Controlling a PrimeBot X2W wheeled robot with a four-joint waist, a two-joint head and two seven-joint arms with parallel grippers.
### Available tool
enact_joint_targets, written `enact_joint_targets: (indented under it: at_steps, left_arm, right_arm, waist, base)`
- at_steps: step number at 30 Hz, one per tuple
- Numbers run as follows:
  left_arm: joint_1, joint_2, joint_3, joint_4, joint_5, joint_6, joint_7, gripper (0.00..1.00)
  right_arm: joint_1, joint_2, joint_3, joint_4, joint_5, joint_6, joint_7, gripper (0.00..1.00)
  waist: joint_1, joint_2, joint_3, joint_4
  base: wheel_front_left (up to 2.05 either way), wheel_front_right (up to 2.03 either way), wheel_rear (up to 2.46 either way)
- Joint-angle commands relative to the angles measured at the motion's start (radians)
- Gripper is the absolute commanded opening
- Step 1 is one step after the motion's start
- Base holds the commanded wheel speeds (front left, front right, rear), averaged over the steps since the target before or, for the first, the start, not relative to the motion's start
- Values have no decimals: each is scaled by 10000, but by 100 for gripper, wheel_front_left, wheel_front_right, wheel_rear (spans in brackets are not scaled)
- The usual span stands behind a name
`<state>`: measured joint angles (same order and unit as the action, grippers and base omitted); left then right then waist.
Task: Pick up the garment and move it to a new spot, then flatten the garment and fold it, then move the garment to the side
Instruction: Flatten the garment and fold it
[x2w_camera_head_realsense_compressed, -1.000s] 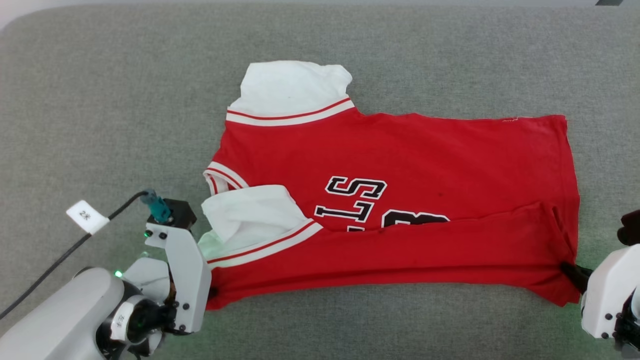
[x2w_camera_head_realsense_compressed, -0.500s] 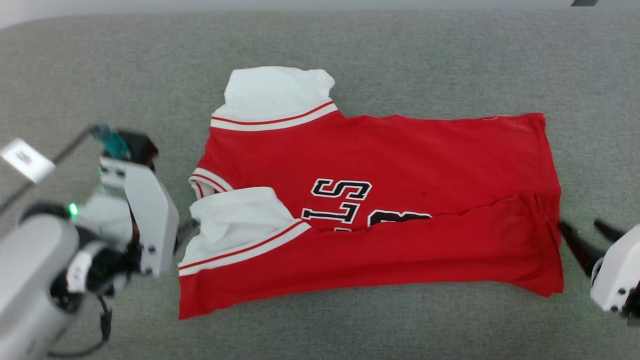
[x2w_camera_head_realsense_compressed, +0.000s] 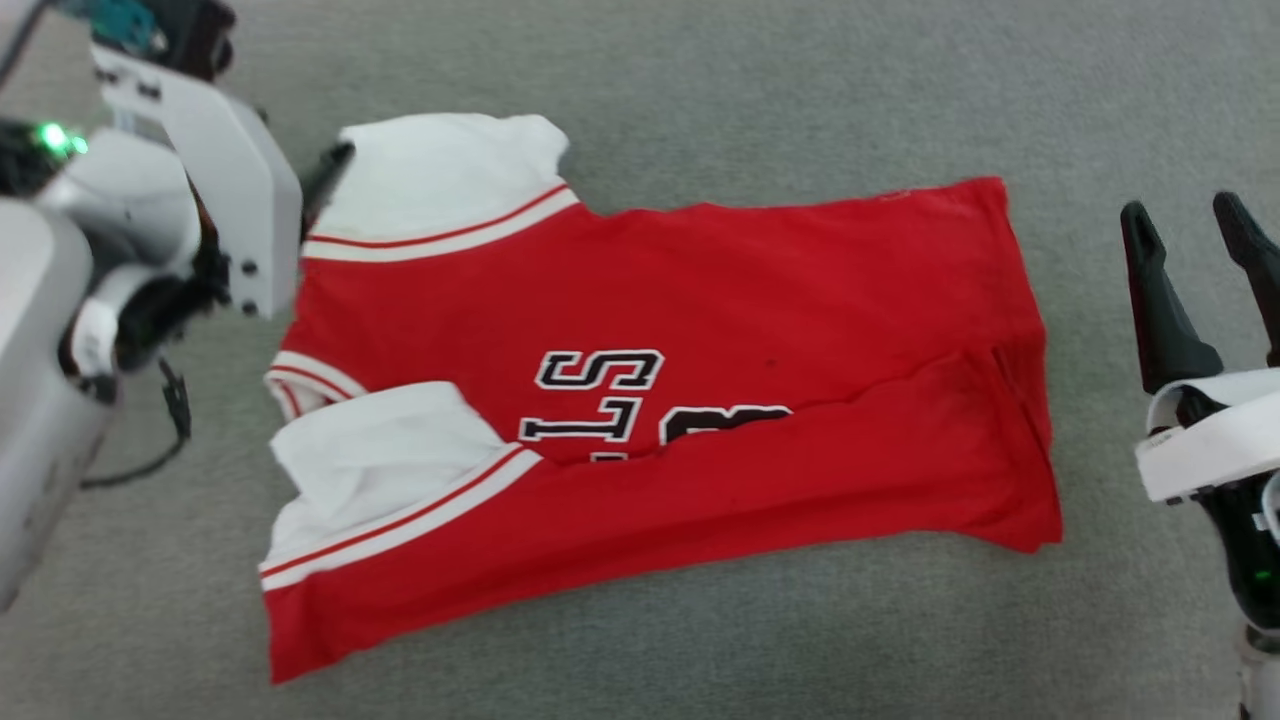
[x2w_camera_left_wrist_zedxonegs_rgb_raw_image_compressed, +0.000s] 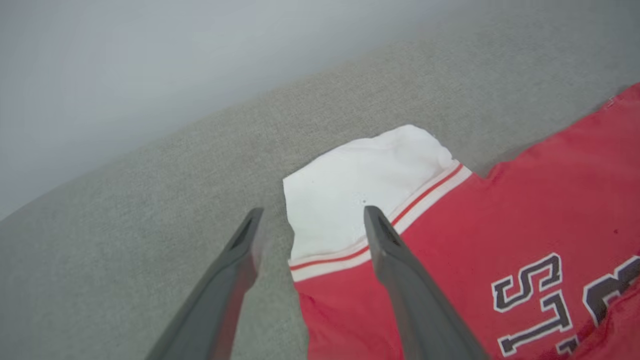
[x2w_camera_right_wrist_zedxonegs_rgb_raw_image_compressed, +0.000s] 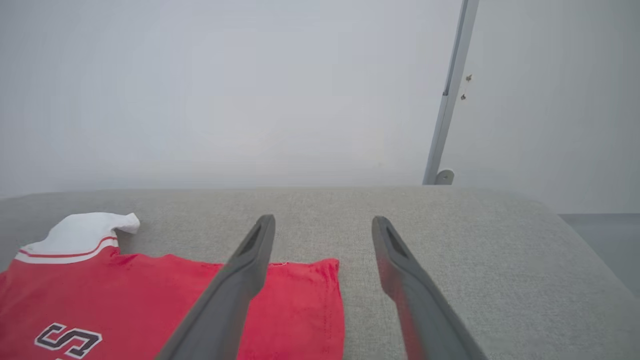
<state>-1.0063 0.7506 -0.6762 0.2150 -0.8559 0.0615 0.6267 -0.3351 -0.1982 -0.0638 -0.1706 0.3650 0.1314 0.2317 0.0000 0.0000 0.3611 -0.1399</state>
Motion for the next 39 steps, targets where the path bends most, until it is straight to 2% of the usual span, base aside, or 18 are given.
enact_joint_targets:
  at_steps: [1,6,13,23,31,32,33,34,35,39]
  left_arm:
    - [-358,-127,-16,378,164,-193,-162,100]
    - [-1280,-383,-8,1570,409,-575,-400,100]
    - [-2411,-596,-143,3186,284,-1041,483,100]
    - [-3107,-903,-394,4735,78,-954,1914,100]
    - [-2962,-1033,-698,5122,-17,-700,2967,100]
    - [-2916,-1033,-745,5163,-31,-657,3110,90]
    - [-2853,-1059,-785,5197,-78,-591,3301,44]
    - [-2768,-1089,-827,5206,-144,-607,3495,7]
    - [-2717,-1108,-831,5195,-193,-522,3645,0]
    - [-2713,-1093,-778,4937,-239,-441,3599,0]
  right_arm:
    - [-145,72,139,135,-145,-16,-599,100]
    - [-308,232,435,592,-295,-16,-1754,100]
    - [-491,366,754,1134,-185,-16,-2282,100]
    - [-648,456,954,1514,-111,-16,-2540,100]
    - [-714,432,927,1569,-69,-16,-2505,100]
    - [-743,432,936,1575,-70,-16,-2464,100]
    - [-779,446,934,1564,-62,-16,-2437,100]
    - [-807,455,921,1539,-54,-16,-2400,100]
    - [-827,446,897,1521,-48,-16,-2336,100]
    - [-1035,444,885,1415,-17,-16,-2101,100]
  waist:
    - [0,0,464,-503]
    - [0,0,893,-920]
    - [0,0,1403,-1384]
    - [0,0,1822,-1674]
    - [0,0,1909,-1629]
    - [0,0,1912,-1620]
    - [0,0,1910,-1612]
    - [0,0,1902,-1602]
    - [0,0,1898,-1588]
    - [0,0,1917,-1541]
  base:
    - [0,0,0]
    - [0,0,0]
    - [0,0,0]
    - [0,0,0]
    - [0,0,0]
    - [0,0,0]
    - [0,0,0]
    - [0,0,0]
    - [0,0,0]
    - [0,0,0]
